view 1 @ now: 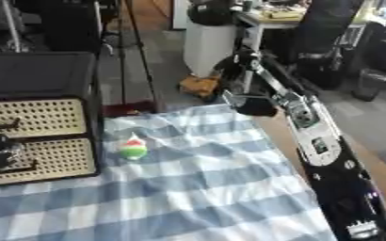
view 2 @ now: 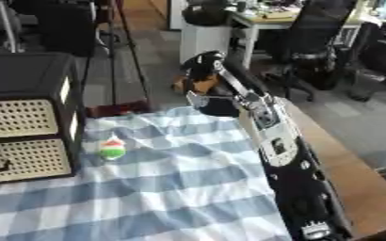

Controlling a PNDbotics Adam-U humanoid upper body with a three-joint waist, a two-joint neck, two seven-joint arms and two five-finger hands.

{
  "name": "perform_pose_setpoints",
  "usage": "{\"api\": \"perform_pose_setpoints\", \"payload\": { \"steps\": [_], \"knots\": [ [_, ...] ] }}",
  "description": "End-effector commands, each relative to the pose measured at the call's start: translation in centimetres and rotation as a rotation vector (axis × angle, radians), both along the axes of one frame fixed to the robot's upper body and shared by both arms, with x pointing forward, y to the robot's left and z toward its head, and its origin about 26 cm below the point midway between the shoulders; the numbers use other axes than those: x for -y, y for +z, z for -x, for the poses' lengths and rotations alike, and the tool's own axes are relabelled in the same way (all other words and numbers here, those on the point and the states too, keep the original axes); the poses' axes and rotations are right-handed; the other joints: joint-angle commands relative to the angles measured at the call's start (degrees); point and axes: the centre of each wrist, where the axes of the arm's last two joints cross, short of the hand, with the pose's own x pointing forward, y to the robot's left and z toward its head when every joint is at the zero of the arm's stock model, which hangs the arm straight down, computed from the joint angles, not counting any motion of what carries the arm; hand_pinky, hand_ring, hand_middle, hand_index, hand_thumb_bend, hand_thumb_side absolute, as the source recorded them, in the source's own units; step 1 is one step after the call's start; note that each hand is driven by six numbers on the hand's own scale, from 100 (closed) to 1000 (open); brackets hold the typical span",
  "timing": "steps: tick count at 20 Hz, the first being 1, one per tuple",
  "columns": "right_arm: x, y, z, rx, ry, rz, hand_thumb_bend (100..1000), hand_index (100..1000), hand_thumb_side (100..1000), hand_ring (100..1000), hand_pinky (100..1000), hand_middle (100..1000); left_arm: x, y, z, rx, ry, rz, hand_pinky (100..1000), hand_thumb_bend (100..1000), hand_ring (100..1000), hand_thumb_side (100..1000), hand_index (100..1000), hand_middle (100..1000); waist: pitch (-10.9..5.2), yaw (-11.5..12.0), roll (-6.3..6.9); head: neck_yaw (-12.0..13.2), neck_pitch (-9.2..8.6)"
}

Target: Pick up objects from table and place into drawer.

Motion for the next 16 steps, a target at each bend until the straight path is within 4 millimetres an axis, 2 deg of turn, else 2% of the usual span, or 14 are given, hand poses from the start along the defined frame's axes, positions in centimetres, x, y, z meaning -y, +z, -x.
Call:
{"api": "perform_pose_setpoints", "payload": {
  "steps": [1, 6, 9, 12, 16],
  "knots": [
    [0.7, 0.8, 0.2, 0.015, -0.009, -0.006, 100, 739, 285, 564, 570, 529, -0.4, 3.8, 1.5, 0.055, -0.073, -0.048, 593, 101, 515, 1000, 694, 532, -1.52, 0.83, 0.40, -0.38, -0.16],
    [1.5, -0.4, 0.6, -0.024, -0.030, -0.010, 100, 739, 292, 561, 569, 525, 1.2, 6.2, 5.9, 0.088, -0.233, -0.119, 599, 115, 527, 1000, 701, 543, -3.21, 3.59, 0.95, -0.46, 1.46],
    [1.6, -1.0, 0.8, -0.048, -0.028, -0.017, 100, 740, 299, 561, 570, 525, 2.4, 7.0, 9.5, 0.150, -0.328, -0.089, 595, 107, 515, 1000, 693, 535, -4.05, 5.34, 1.21, -0.66, 2.39],
    [1.9, -1.7, 1.0, -0.074, -0.023, -0.017, 100, 741, 295, 560, 572, 525, 3.4, 7.1, 12.5, 0.201, -0.377, -0.005, 590, 113, 506, 1000, 687, 534, -4.73, 6.84, 1.20, -0.71, 3.41],
    [2.0, -2.5, 1.1, -0.101, -0.009, -0.024, 100, 741, 298, 557, 574, 522, 3.3, 5.6, 13.6, 0.233, -0.402, 0.122, 583, 132, 500, 1000, 681, 532, -5.31, 8.33, 1.20, -0.52, 4.38]
  ]
}}
